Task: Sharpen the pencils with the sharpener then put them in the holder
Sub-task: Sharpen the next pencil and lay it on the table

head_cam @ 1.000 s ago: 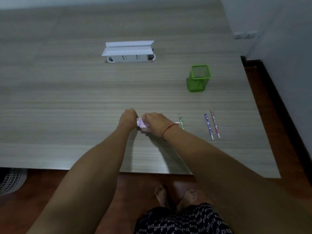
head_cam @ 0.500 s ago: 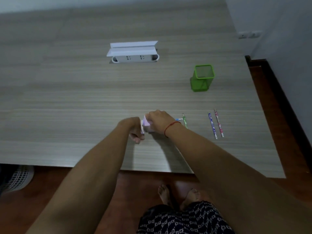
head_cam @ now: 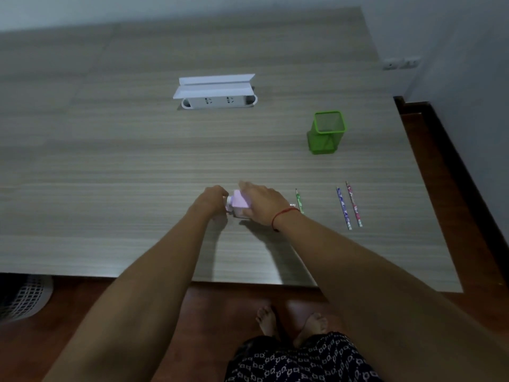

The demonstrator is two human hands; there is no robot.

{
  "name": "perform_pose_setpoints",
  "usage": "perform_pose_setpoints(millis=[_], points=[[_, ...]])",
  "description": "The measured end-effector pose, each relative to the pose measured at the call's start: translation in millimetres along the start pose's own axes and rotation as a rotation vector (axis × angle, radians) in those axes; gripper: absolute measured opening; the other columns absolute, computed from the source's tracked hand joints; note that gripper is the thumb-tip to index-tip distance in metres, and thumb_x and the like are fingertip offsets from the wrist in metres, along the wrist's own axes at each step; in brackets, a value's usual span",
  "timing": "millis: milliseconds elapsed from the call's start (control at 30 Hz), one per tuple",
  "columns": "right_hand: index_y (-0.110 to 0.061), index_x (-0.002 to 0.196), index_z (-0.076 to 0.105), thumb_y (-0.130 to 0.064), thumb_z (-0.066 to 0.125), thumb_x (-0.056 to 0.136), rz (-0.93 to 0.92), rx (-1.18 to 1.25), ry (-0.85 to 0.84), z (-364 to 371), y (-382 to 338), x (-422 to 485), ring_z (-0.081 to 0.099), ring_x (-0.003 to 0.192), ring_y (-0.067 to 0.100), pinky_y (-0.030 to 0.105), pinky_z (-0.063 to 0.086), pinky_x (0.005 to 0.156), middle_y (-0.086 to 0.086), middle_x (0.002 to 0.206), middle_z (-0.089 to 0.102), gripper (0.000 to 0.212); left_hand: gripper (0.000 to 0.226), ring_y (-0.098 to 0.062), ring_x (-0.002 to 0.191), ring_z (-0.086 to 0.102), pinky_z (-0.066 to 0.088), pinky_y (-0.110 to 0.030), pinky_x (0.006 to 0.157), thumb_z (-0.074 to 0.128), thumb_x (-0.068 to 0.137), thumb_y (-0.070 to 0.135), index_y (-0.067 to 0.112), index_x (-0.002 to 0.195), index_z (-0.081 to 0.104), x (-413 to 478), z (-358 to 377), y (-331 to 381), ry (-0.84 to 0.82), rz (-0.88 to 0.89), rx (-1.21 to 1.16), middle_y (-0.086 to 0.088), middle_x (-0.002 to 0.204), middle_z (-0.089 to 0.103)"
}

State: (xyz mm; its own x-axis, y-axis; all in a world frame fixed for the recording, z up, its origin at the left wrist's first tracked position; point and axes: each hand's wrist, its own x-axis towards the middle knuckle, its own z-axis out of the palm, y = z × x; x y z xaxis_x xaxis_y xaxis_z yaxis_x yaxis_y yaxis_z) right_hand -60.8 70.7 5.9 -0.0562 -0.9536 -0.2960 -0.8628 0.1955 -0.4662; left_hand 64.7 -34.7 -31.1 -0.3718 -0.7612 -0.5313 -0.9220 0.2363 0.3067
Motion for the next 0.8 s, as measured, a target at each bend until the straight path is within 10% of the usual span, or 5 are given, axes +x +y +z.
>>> perform_pose_setpoints(millis=[133,367,667,800], points=[[-0.011,0.153,0.012,-0.035,0.069,0.083,0.049,0.100,-0.030,-2,13,-5,0.029,0.145,0.027,0.038,0.032,0.115,0.011,0.160,0.019,0.093,0.039,-0.027,0.133,0.044,0.033,-0.028,0.109,0.053,0.092,0.013,0.005,0.130,0.055,0,-8,4,0.132,0.017,-0.015,-0.014,0.143,0.047],[-0.011,0.121,0.059,-0.019,0.050,0.092,0.133,-0.008,0.013,8,21,-14,0.061,0.110,0.035,0.037,0.048,0.090,0.016,0.123,0.063,0.031,0.048,-0.039,0.111,0.057,0.042,-0.036,0.092,0.032,0.101,0.030,-0.004,0.102,0.065,-19,21,39,0.188,0.070,-0.309,-0.026,0.119,0.063],[0.001,0.121,0.059,-0.010,0.043,0.097,0.175,-0.134,-0.018,5,27,-23,0.057,0.118,0.035,0.037,0.045,0.095,0.022,0.126,0.058,0.031,0.065,-0.039,0.109,0.057,0.042,-0.041,0.092,0.013,0.100,0.041,-0.003,0.117,0.056,-21,49,56,0.284,0.110,-0.279,-0.025,0.117,0.061],[-0.001,0.122,0.060,-0.010,0.042,0.098,0.180,-0.180,0.002,-3,34,-29,0.059,0.116,0.036,0.037,0.046,0.095,0.021,0.125,0.059,0.031,0.037,-0.041,0.105,0.058,0.044,-0.044,0.091,0.035,0.101,0.021,-0.004,0.113,0.060,-20,54,69,0.271,0.146,-0.370,-0.025,0.110,0.063]])
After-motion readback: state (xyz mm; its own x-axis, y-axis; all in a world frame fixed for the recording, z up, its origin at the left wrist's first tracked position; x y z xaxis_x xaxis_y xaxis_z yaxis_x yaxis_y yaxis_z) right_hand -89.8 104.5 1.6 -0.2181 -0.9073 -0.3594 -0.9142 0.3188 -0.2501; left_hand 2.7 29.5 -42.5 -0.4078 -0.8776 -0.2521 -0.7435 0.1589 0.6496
